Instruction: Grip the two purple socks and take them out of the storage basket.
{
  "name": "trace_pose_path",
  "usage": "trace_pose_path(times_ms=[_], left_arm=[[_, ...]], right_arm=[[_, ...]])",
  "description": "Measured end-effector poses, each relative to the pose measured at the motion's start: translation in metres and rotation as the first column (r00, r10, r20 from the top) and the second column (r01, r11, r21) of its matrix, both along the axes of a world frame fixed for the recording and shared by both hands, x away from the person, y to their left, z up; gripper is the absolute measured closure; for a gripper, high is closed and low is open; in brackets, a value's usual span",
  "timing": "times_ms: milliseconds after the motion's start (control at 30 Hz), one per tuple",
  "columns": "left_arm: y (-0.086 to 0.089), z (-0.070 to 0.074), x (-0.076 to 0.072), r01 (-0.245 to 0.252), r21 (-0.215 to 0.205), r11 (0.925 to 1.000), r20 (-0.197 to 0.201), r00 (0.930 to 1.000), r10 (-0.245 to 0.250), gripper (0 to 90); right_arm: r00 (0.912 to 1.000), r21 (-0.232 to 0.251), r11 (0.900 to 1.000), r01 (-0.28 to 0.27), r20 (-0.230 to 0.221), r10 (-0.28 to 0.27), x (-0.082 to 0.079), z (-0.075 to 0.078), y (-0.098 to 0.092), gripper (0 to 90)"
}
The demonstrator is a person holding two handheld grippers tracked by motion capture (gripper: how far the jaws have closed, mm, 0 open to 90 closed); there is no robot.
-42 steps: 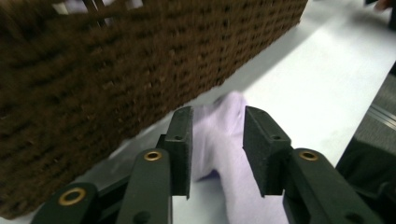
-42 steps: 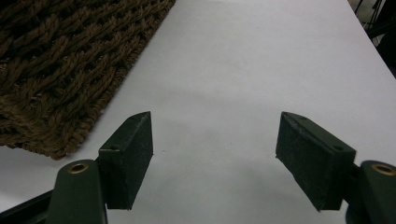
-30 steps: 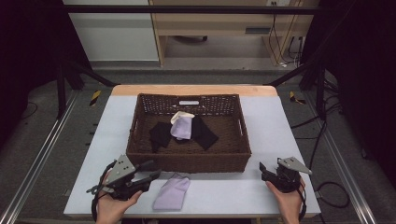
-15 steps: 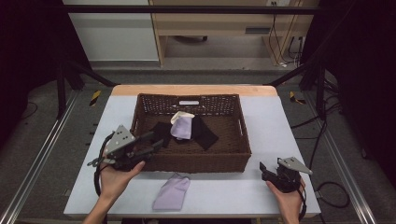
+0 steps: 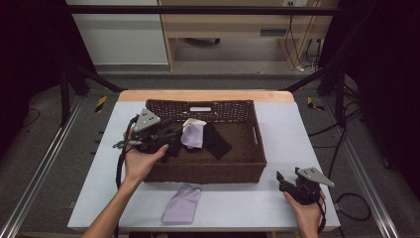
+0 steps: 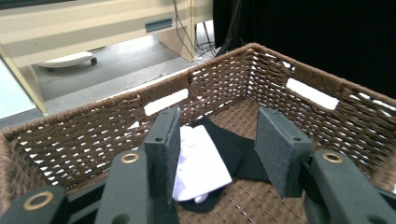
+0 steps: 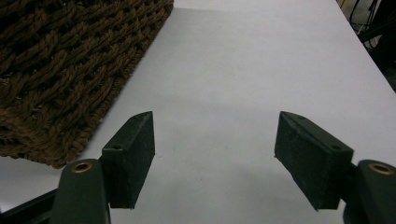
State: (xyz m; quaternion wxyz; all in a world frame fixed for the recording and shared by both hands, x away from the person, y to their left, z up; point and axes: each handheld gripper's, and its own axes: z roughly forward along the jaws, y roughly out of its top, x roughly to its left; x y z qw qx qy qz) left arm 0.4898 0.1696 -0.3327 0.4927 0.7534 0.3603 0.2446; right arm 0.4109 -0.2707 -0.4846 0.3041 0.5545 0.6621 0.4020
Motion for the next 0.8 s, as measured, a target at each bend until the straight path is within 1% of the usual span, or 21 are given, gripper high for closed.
trace_pose_path(times_ms=[167, 233, 267, 300, 433, 567, 667, 767, 800], left_arm=[[-0.005, -0.002, 0.018, -0.027, 0.025, 0.9993, -0.004, 0.9996, 0.027, 50.1], [-0.007, -0.005, 0.026, -0.038, 0.037, 0.9986, -0.009, 0.9992, 0.038, 50.2], [-0.008, -0.009, 0.032, -0.047, 0.043, 0.998, -0.011, 0.9988, 0.047, 50.2], [-0.01, -0.011, 0.036, -0.052, 0.041, 0.9978, -0.016, 0.9985, 0.053, 50.1], [-0.014, -0.023, 0.051, -0.071, 0.059, 0.9957, -0.026, 0.997, 0.073, 49.9], [-0.018, -0.035, 0.066, -0.091, 0.09, 0.9917, -0.041, 0.9946, 0.095, 50.9], [-0.02, -0.043, 0.075, -0.108, 0.087, 0.9903, -0.047, 0.9925, 0.113, 51.0], [-0.023, -0.049, 0.081, -0.117, 0.073, 0.9904, -0.071, 0.9899, 0.122, 51.1], [-0.024, -0.052, 0.084, -0.115, 0.085, 0.9897, -0.08, 0.9894, 0.122, 51.0]], right_arm=[[0.9999, 0.003, 1.0, 0.003, 0.01, -0.003, 0.0, 0.0, -0.001, 28.7], [0.9998, 0.004, 1.0, 0.006, 0.021, -0.006, 0.0, 0.0, -0.001, 28.6], [0.9996, 0.004, 1.0, 0.009, 0.027, -0.009, 0.0, 0.001, -0.002, 28.5], [0.9994, 0.007, 1.0, 0.01, 0.032, -0.01, 0.001, 0.001, -0.002, 28.3], [0.999, 0.003, 1.0, 0.014, 0.043, -0.015, 0.001, 0.001, -0.002, 26.9], [0.9976, 0.021, 1.0, 0.016, 0.066, -0.017, 0.0, 0.001, -0.001, 26.5], [0.998, 0.014, 1.0, 0.014, 0.061, -0.015, 0.002, 0.001, -0.001, 26.4], [0.9981, 0.014, 1.0, 0.016, 0.06, -0.017, 0.002, 0.001, 0.0, 25.8], [0.9983, 0.014, 1.0, 0.016, 0.056, -0.017, 0.002, 0.001, 0.0, 25.8]])
